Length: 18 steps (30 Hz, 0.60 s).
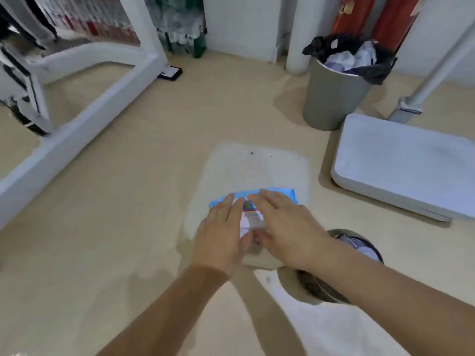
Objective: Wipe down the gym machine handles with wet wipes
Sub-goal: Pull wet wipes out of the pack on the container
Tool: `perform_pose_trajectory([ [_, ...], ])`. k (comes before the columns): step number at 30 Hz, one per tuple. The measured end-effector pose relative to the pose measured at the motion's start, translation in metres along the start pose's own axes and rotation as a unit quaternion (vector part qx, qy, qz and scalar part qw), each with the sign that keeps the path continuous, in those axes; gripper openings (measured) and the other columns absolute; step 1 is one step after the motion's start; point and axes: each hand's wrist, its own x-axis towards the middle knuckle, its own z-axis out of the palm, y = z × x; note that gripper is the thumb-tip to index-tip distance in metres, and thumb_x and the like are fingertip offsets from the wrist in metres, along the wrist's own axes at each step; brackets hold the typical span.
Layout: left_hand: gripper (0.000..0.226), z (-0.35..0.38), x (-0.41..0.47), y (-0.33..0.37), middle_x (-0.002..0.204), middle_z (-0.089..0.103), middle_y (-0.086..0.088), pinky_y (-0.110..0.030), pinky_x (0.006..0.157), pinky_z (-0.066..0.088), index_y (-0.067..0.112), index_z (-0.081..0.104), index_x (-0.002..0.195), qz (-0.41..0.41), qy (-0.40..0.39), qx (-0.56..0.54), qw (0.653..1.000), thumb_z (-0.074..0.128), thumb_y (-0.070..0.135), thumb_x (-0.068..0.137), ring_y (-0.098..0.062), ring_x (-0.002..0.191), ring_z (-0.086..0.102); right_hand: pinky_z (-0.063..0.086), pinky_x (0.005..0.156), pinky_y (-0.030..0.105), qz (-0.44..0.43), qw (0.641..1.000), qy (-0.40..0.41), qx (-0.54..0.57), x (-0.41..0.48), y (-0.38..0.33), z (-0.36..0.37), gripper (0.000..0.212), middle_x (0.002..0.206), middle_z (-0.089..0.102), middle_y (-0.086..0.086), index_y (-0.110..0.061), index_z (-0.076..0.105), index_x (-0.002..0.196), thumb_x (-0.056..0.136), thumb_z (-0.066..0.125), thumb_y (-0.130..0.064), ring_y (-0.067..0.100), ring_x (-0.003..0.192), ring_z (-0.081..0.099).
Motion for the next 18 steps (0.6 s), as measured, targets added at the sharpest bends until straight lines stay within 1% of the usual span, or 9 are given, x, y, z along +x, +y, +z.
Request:
perform_pose_trajectory([
  [2, 0.06, 0.009, 0.005, -0.013, 0.154, 0.028, 0.004, -0.036, 0.105, 0.034, 0.023, 0.032, 0.145, 0.054, 0.03, 0.052, 0.997, 0.046, 0.045, 0.09, -0.022, 0.136, 0.031, 0.044, 0.088, 0.038, -0.034, 0.996, 0.007, -0.081, 0.015, 0.005, 0.005, 0.055, 0.132, 0.05, 0.001, -0.025, 0.034, 0.136, 0.088, 0.049, -0.048, 0.025, 0.118, 0.043],
  [4, 0.065, 0.014, 0.014, -0.025, 0.143, 0.045, 0.0, -0.033, 0.1, 0.04, 0.017, 0.045, 0.138, 0.107, 0.077, 0.05, 0.99, 0.044, 0.052, 0.083, -0.025, 0.125, 0.044, 0.039, 0.072, 0.033, -0.09, 0.981, 0.021, -0.17, 0.026, 0.009, 0.0, 0.048, 0.112, 0.06, 0.003, -0.021, 0.043, 0.126, 0.091, 0.045, -0.053, 0.026, 0.099, 0.05],
  [7, 0.07, 0.016, 0.02, -0.032, 0.131, 0.049, 0.012, -0.015, 0.093, 0.03, 0.021, 0.046, 0.138, 0.101, 0.079, -0.031, 0.991, 0.068, 0.049, 0.077, -0.012, 0.12, 0.041, 0.022, 0.064, 0.031, -0.156, 0.962, 0.013, -0.225, 0.026, 0.009, -0.01, 0.037, 0.099, 0.063, 0.008, -0.016, 0.05, 0.115, 0.096, 0.038, -0.046, 0.028, 0.091, 0.054],
  [9, 0.081, 0.012, 0.023, -0.035, 0.124, 0.048, 0.018, -0.013, 0.09, 0.031, 0.028, 0.039, 0.141, 0.096, 0.074, -0.08, 0.989, 0.078, 0.042, 0.071, -0.008, 0.117, 0.041, 0.025, 0.064, 0.033, -0.157, 0.976, 0.019, -0.153, 0.032, 0.013, -0.019, 0.029, 0.083, 0.059, 0.007, -0.016, 0.054, 0.097, 0.096, 0.038, -0.04, 0.028, 0.082, 0.051],
  [11, 0.096, 0.009, 0.023, -0.037, 0.117, 0.05, 0.023, -0.017, 0.088, 0.039, 0.038, 0.026, 0.144, 0.1, 0.051, -0.104, 0.988, 0.082, 0.037, 0.066, -0.006, 0.111, 0.045, 0.031, 0.063, 0.032, -0.096, 0.994, 0.031, -0.035, 0.045, 0.028, -0.016, 0.025, 0.071, 0.052, 0.0, -0.015, 0.052, 0.079, 0.096, 0.043, -0.032, 0.024, 0.074, 0.049],
  [13, 0.106, 0.006, 0.019, -0.036, 0.113, 0.049, 0.032, -0.014, 0.086, 0.04, 0.052, 0.009, 0.142, 0.107, 0.027, -0.116, 0.987, 0.082, 0.033, 0.067, 0.001, 0.105, 0.045, 0.034, 0.06, 0.028, 0.014, 0.982, 0.103, 0.16, 0.052, 0.047, -0.001, 0.016, 0.074, 0.055, -0.002, -0.016, 0.055, 0.088, 0.092, 0.056, -0.031, 0.023, 0.075, 0.054],
  [14, 0.107, 0.004, 0.017, -0.035, 0.113, 0.049, 0.033, -0.01, 0.086, 0.039, 0.059, 0.003, 0.137, 0.111, 0.017, -0.118, 0.987, 0.08, 0.031, 0.069, 0.005, 0.104, 0.045, 0.036, 0.059, 0.027, 0.077, 0.965, 0.143, 0.206, 0.052, 0.053, 0.009, 0.021, 0.082, 0.057, -0.001, -0.018, 0.054, 0.1, 0.088, 0.062, -0.033, 0.022, 0.076, 0.057],
  [16, 0.102, 0.001, 0.015, -0.034, 0.118, 0.048, 0.029, -0.014, 0.09, 0.039, 0.069, 0.004, 0.131, 0.137, 0.017, -0.087, 0.987, 0.078, 0.033, 0.07, 0.003, 0.108, 0.045, 0.038, 0.059, 0.028, 0.118, 0.963, 0.204, 0.127, 0.046, 0.056, 0.025, 0.037, 0.1, 0.05, 0.002, -0.02, 0.046, 0.113, 0.084, 0.066, -0.031, 0.022, 0.078, 0.056],
  [18, 0.087, 0.001, 0.016, -0.036, 0.126, 0.042, 0.02, -0.019, 0.095, 0.038, 0.061, 0.019, 0.136, 0.173, 0.018, -0.021, 0.985, 0.075, 0.037, 0.074, -0.003, 0.114, 0.041, 0.035, 0.06, 0.029, 0.034, 0.965, 0.261, -0.023, 0.04, 0.052, 0.021, 0.032, 0.104, 0.045, 0.003, -0.02, 0.049, 0.111, 0.083, 0.063, -0.018, 0.022, 0.082, 0.05],
])
